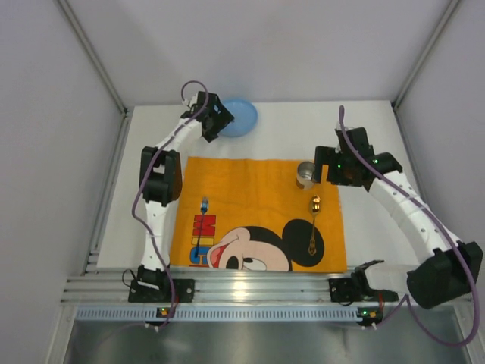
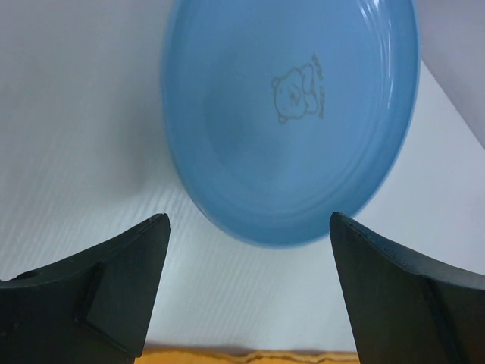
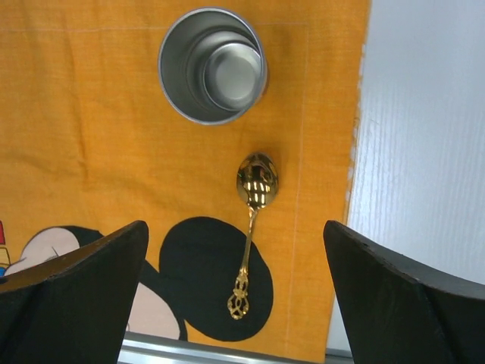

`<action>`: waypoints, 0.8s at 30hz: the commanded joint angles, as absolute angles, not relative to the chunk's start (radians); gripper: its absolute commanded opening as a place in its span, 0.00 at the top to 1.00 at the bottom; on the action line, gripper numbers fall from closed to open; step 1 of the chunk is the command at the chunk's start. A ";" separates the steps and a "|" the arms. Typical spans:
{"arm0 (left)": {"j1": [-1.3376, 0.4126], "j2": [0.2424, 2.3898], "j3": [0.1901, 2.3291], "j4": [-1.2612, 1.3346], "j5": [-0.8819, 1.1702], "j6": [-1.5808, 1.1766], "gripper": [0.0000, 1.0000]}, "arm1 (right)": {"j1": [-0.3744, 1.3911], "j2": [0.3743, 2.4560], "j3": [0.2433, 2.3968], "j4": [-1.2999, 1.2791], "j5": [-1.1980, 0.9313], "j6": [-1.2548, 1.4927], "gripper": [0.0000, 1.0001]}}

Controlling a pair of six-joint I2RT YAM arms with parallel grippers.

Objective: Set the dinner table for one person

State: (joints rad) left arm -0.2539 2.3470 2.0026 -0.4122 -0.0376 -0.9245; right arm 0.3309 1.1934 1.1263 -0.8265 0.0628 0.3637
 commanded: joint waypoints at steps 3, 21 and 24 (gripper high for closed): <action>-0.213 2.433 2.094 -0.420 -0.061 -0.994 0.09 | 0.334 1.325 1.302 -0.824 0.057 0.399 0.00; -0.192 2.600 2.252 -0.364 -0.006 -1.052 0.91 | 0.319 1.454 1.407 -0.885 0.123 0.322 0.00; -0.187 2.583 2.247 -0.318 0.041 -1.040 1.00 | 0.318 1.439 1.382 -0.870 0.126 0.319 0.00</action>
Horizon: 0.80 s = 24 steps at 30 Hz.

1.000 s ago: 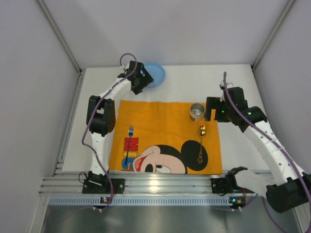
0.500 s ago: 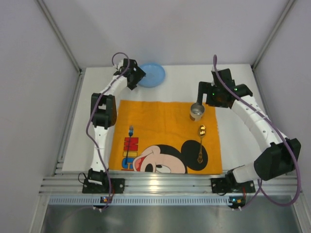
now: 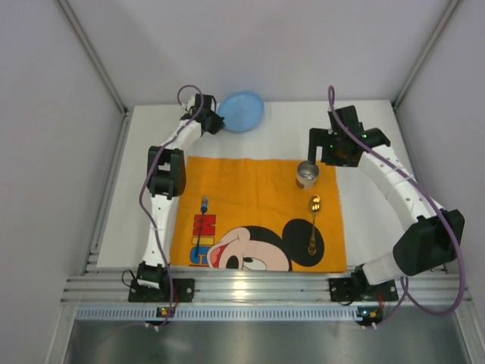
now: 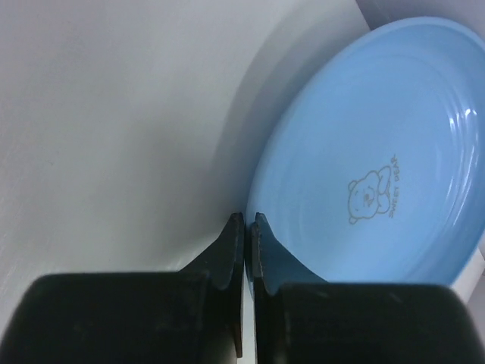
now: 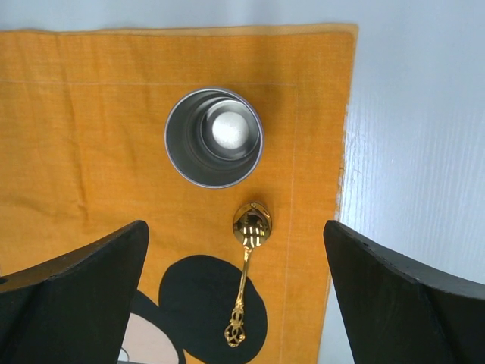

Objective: Set the dinner table for one person

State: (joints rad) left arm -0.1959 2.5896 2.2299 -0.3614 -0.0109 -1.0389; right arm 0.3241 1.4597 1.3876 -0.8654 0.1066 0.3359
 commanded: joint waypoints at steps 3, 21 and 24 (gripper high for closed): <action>-0.184 2.548 2.237 -0.263 0.086 -1.008 1.00 | 0.316 1.414 1.356 -0.855 0.121 0.318 0.00; -0.198 1.930 1.841 -0.459 0.239 -0.530 1.00 | 0.314 1.241 1.201 -0.746 0.061 0.210 0.00; -0.260 1.797 1.697 -0.532 0.161 -0.454 1.00 | 0.311 1.217 1.195 -0.735 0.077 0.215 0.00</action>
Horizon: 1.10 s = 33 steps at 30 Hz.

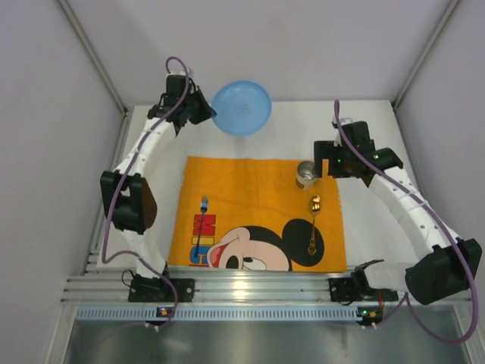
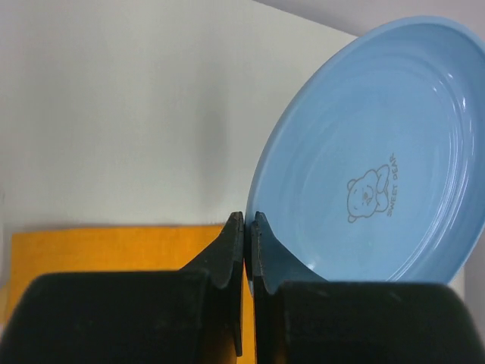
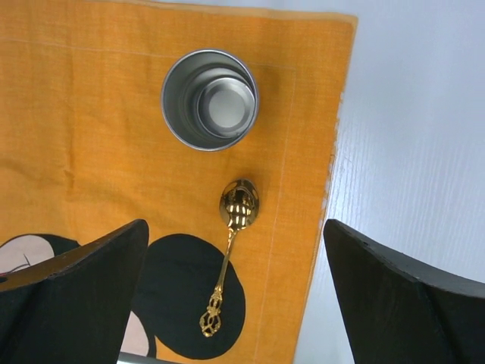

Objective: Set the dinner table for one person

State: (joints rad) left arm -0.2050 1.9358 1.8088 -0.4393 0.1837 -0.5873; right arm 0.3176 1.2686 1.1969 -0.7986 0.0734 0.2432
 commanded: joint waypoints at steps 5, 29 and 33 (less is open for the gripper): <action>-0.412 1.593 1.452 -0.578 -0.049 -0.439 1.00 | 0.313 1.175 1.131 -0.729 0.025 0.311 0.00; -0.522 1.366 0.884 -0.440 0.098 -0.559 0.01 | 0.313 0.873 1.063 -1.054 -0.005 0.439 0.00; -0.522 1.289 0.873 -0.485 0.123 -0.546 0.01 | 0.314 0.831 1.083 -1.107 0.052 0.449 0.00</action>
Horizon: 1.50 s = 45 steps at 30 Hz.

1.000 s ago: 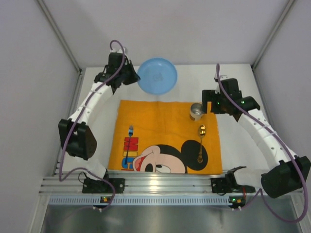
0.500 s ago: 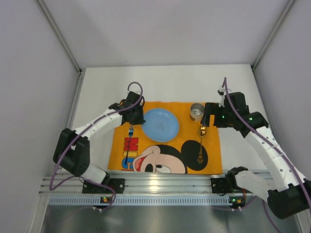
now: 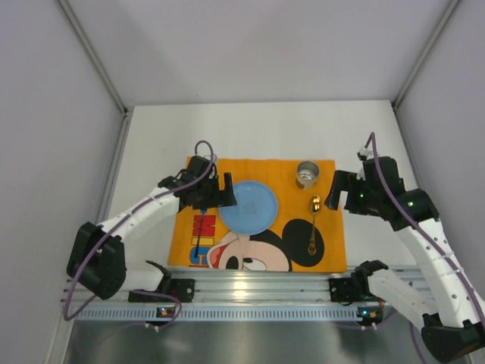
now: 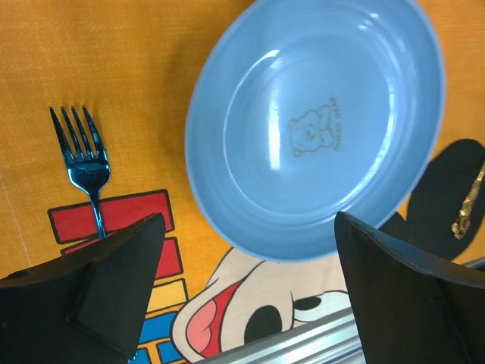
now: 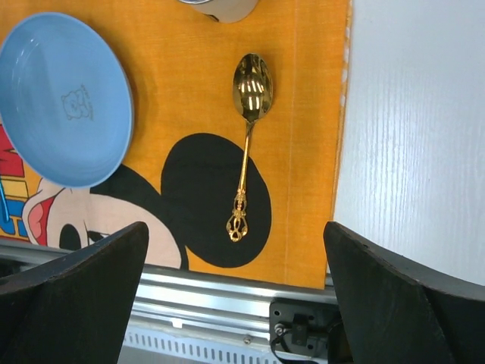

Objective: Set the dinner table for one person

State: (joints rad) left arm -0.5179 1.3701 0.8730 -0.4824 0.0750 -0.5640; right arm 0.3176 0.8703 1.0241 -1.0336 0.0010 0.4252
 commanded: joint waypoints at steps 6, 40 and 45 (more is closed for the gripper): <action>-0.525 1.152 0.908 -0.554 0.095 -0.569 0.01 | 0.314 0.824 1.182 -1.109 -0.049 0.437 0.00; -0.433 0.825 0.425 0.171 -0.474 0.003 0.01 | 0.314 0.805 1.141 -0.629 -0.578 0.503 0.00; -0.223 1.038 0.348 0.474 -0.368 -0.136 0.01 | 0.353 0.825 1.080 -0.646 -0.572 0.439 0.00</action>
